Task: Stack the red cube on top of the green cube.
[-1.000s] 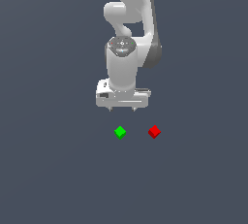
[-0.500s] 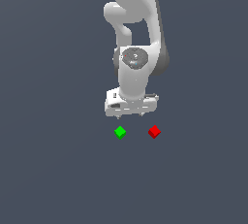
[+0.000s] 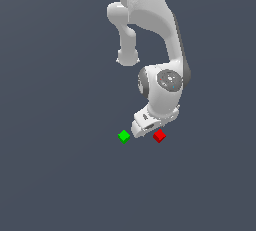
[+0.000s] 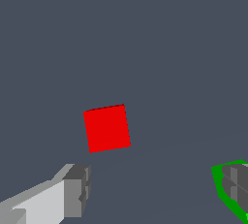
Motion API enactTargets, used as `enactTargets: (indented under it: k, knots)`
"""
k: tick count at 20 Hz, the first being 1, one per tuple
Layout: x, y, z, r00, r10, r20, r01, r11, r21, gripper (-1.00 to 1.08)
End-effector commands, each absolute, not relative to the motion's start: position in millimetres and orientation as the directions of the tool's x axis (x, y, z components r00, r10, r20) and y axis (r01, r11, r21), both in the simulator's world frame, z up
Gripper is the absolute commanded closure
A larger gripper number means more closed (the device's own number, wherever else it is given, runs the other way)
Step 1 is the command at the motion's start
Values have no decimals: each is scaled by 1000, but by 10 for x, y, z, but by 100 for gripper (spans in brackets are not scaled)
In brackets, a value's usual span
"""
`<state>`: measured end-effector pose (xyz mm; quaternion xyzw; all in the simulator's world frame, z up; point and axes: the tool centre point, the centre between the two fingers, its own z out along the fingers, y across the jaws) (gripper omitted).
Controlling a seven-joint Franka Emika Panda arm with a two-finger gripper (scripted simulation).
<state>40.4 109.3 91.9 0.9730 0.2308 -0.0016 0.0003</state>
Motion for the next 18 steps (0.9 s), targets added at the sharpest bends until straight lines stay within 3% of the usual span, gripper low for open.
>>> enactTargets:
  k: [1,8,18]
  knots:
    - [419,1270,825,860,510,-1,510,-860,0,-92]
    - [406,1525,687,805,593,1,593,-805,0,-92]
    - [400,1512,661,808,589,0,589,-808,0,-92]
